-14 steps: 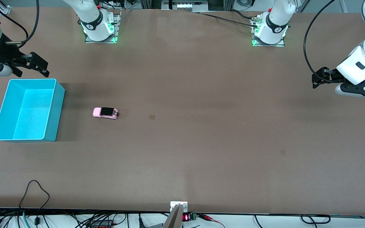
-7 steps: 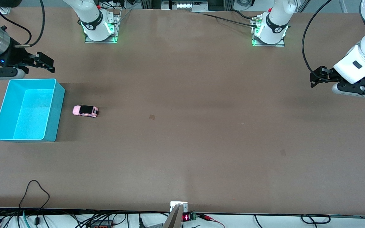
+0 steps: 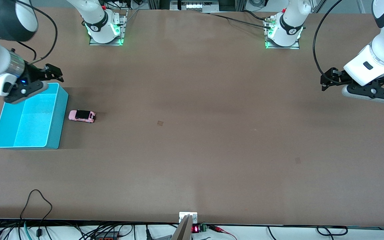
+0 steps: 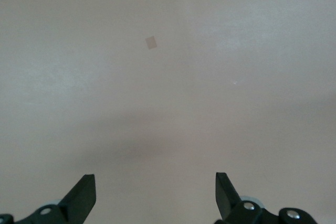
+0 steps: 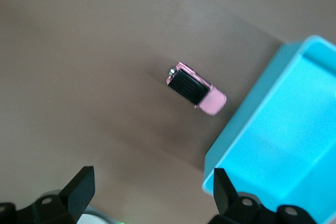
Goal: Wind and store pink jeep toy
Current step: 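Lower the right gripper onto the pink jeep beside the bin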
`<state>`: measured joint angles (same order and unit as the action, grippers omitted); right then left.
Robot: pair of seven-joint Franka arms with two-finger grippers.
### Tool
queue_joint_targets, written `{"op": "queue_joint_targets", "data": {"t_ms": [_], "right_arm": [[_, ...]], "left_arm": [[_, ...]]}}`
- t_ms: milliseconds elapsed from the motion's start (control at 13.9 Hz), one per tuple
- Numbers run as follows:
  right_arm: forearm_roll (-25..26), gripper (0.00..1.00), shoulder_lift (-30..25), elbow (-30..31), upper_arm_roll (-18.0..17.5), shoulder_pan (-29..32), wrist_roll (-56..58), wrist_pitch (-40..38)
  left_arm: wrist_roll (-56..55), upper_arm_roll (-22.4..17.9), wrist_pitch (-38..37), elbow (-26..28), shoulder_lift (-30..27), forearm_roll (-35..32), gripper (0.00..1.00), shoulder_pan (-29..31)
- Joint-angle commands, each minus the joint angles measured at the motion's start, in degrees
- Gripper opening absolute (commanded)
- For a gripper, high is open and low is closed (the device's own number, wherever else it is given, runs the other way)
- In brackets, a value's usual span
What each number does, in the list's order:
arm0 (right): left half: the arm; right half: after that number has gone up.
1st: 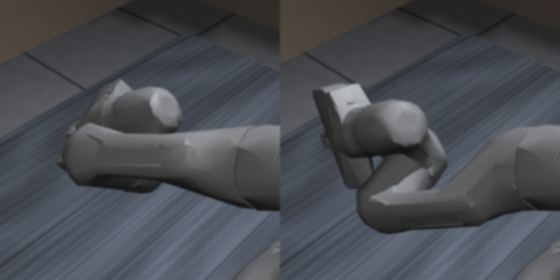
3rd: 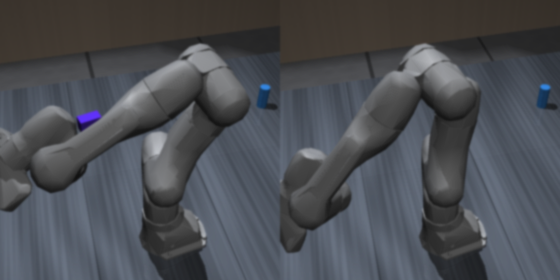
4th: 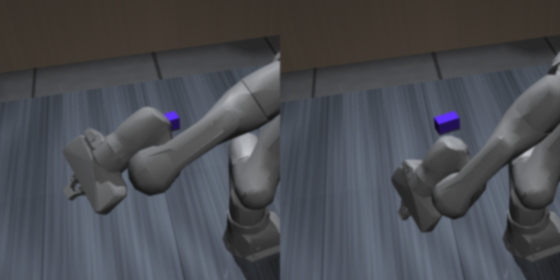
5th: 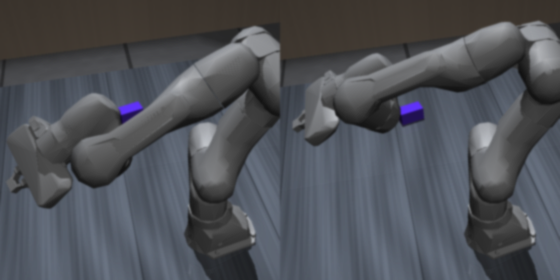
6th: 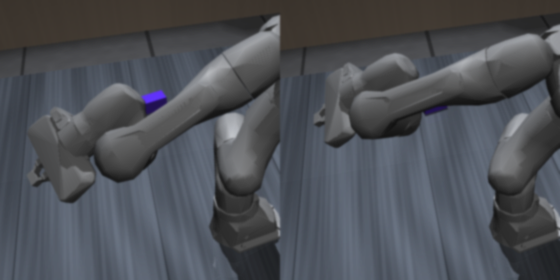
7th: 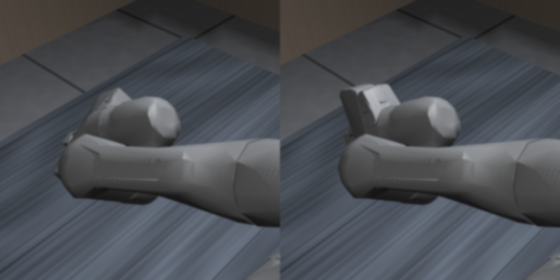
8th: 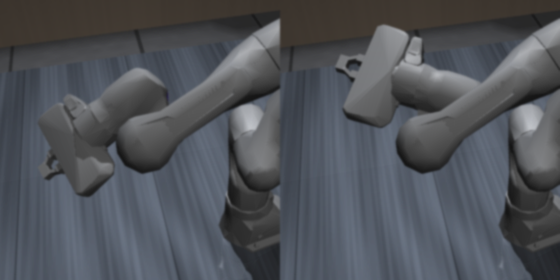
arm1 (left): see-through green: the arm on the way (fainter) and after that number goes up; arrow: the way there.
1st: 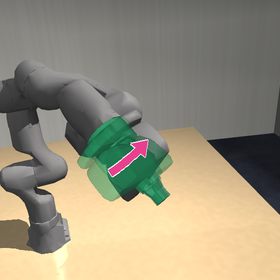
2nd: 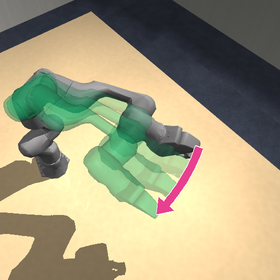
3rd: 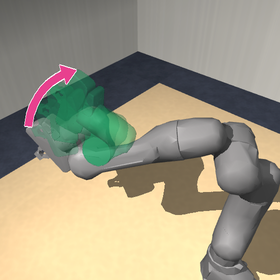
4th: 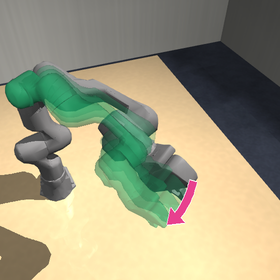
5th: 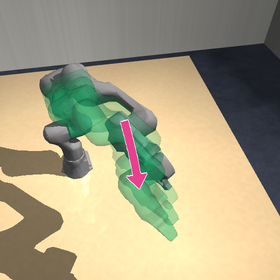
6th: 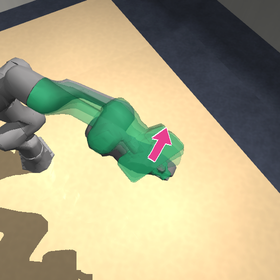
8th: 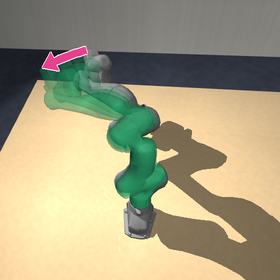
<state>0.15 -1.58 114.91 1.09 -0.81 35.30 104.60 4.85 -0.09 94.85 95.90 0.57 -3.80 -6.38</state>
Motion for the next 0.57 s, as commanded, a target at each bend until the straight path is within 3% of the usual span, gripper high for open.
{"op": "queue_joint_targets", "data": {"t_ms": [0,287,502], "right_arm": [[0.47,1.00,0.34,7.33,-0.48,1.51,14.39,9.71],[0.12,1.00,7.28,10.85,-0.57,2.66,33.21,22.72],[0.12,1.00,11.24,13.06,-0.57,2.75,40.88,29.77]], "left_arm": [[0.78,0.17,-1.16,-0.80,-0.31,0.11,1.00,0.58],[0.86,-0.26,-1.16,-0.80,-0.05,0.20,1.00,0.76],[0.86,-0.26,-1.16,-0.89,-0.05,0.20,1.00,0.67]]}}
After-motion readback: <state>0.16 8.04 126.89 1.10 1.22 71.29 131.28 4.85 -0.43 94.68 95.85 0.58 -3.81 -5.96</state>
